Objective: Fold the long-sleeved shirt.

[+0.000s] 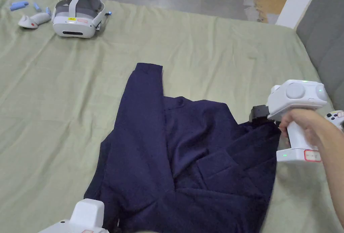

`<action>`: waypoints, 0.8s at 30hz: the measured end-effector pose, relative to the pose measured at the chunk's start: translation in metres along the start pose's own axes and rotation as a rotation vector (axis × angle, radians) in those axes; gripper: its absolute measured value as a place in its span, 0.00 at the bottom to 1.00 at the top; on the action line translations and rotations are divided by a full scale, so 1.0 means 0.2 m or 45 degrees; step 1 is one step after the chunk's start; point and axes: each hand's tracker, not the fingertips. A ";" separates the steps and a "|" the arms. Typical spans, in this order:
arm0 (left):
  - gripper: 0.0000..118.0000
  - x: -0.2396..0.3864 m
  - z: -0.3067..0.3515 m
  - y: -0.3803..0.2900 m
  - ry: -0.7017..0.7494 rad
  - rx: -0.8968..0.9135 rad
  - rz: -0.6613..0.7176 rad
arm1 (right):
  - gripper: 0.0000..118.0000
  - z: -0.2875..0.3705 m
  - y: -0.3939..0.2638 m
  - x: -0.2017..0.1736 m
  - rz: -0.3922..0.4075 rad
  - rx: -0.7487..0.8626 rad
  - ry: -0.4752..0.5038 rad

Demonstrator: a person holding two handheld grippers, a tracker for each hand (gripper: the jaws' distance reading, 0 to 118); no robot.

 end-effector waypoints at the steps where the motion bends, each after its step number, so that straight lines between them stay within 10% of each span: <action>1: 0.09 0.00 0.00 0.00 0.000 0.000 0.000 | 0.60 -0.03 -0.01 0.01 0.011 -0.031 -0.015; 3: 0.09 0.03 -0.01 -0.01 0.012 -0.001 -0.017 | 0.53 0.02 -0.06 0.00 0.070 0.031 0.025; 6: 0.09 0.04 0.00 -0.01 0.025 -0.005 -0.037 | 0.06 0.09 -0.07 0.02 -0.060 0.032 0.095; 14: 0.09 -0.04 0.19 0.17 0.008 0.215 -0.039 | 0.06 0.46 -0.13 0.14 -0.052 0.314 -0.021; 24: 0.09 -0.10 0.73 1.25 0.068 0.772 -0.132 | 0.06 1.83 -0.02 0.25 -0.070 0.993 -0.022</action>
